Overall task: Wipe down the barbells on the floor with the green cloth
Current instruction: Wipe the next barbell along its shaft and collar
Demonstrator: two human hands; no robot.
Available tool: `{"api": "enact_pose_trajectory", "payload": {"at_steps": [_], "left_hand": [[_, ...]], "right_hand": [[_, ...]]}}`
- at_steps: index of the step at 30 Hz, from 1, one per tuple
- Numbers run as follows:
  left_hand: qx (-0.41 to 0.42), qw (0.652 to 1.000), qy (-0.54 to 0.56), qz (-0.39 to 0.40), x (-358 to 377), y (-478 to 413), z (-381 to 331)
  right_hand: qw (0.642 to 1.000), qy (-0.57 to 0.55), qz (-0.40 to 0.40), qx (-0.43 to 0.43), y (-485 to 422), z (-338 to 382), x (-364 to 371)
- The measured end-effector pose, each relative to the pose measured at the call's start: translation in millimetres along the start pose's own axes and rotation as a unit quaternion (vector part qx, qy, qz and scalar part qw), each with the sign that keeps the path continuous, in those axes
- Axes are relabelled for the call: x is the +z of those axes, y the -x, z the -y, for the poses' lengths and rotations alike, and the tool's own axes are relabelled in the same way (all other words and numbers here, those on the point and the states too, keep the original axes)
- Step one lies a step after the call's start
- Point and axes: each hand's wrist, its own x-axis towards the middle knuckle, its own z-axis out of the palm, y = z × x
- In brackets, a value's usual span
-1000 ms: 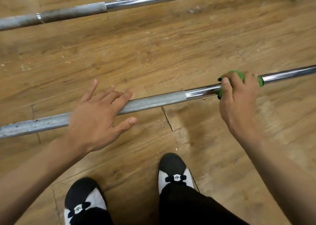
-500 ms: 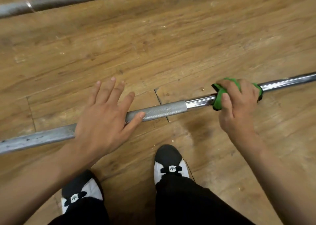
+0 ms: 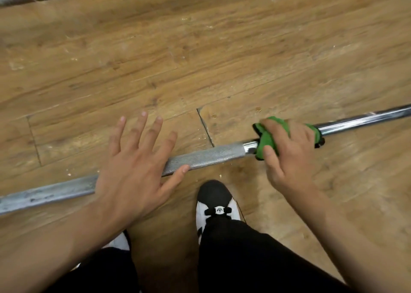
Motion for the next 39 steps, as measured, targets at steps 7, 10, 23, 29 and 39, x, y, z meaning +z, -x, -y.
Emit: {"api": "enact_pose_trajectory", "payload": {"at_steps": [7,10,23,29,39], "left_hand": [[-0.002,1.0,0.012,0.004,-0.4,10.3,-14.3],[0.0,1.0,0.018,0.006,-1.0,15.9,-17.7],[-0.001,1.0,0.03,0.007,-0.4,33.6,-28.9],[0.011,1.0,0.023,0.015,-0.2,39.4,-26.1],[0.005,1.0,0.026,0.006,4.4,44.9,-34.1]], "right_hand": [[0.983,0.015,-0.087,0.158,9.5,-10.6,-12.5],[0.995,-0.047,-0.037,0.074,25.0,66.0,10.4],[0.971,0.096,-0.043,0.215,16.8,-19.5,-24.4],[0.998,-0.017,0.066,0.007,28.5,78.8,-0.5],[0.976,0.09,-0.074,0.183,36.7,-35.5,-31.9]]}}
